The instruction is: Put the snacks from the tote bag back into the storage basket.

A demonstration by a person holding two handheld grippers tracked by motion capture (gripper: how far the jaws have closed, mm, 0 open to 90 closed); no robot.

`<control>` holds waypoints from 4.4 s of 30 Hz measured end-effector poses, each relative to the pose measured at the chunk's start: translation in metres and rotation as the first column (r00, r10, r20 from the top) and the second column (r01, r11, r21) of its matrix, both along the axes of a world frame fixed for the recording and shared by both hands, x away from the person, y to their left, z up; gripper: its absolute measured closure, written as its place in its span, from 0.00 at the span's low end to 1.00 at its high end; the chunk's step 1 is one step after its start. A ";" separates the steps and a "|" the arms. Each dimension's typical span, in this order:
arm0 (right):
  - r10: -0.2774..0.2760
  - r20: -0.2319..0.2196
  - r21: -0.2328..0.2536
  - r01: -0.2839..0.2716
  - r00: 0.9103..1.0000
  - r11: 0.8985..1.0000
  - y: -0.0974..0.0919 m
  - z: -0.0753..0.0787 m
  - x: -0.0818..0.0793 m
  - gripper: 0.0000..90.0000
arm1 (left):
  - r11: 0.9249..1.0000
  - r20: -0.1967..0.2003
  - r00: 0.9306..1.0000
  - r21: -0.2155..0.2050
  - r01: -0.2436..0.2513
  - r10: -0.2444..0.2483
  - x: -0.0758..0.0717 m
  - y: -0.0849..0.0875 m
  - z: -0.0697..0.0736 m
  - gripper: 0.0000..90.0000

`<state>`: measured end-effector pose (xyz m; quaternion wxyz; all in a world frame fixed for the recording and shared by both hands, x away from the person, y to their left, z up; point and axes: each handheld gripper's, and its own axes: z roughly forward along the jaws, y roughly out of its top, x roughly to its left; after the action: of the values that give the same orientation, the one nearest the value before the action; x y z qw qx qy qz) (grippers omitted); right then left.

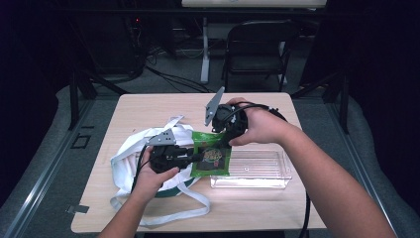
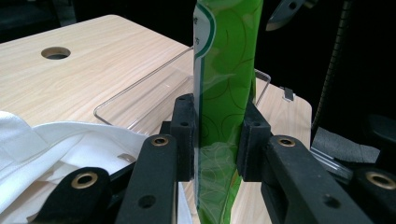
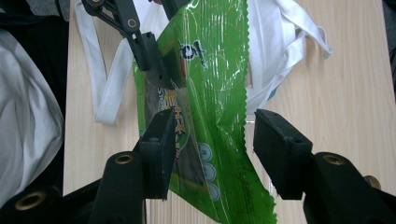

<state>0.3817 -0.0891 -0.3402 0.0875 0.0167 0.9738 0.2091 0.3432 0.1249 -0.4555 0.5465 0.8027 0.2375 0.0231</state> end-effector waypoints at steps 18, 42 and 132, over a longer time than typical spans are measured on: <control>0.017 -0.065 -0.052 -0.020 0.998 0.998 0.010 -0.012 0.003 0.68 | 1.000 0.008 1.000 0.010 0.018 -0.018 -0.002 -0.002 0.000 0.81; 0.021 -0.080 -0.076 -0.027 0.997 0.997 0.004 -0.010 0.004 0.83 | 1.000 0.007 1.000 -0.028 -0.014 0.014 -0.002 0.002 0.004 0.65; -0.021 0.196 -0.236 0.068 0.980 0.969 -0.022 -0.091 0.060 0.83 | 0.966 -0.082 0.963 0.031 -0.256 0.258 0.024 0.057 -0.010 0.53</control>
<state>0.4418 -0.1114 -0.4314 0.1870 0.0078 0.9784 0.0878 0.3674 0.1817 -0.4658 0.5204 0.7707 0.3625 0.0619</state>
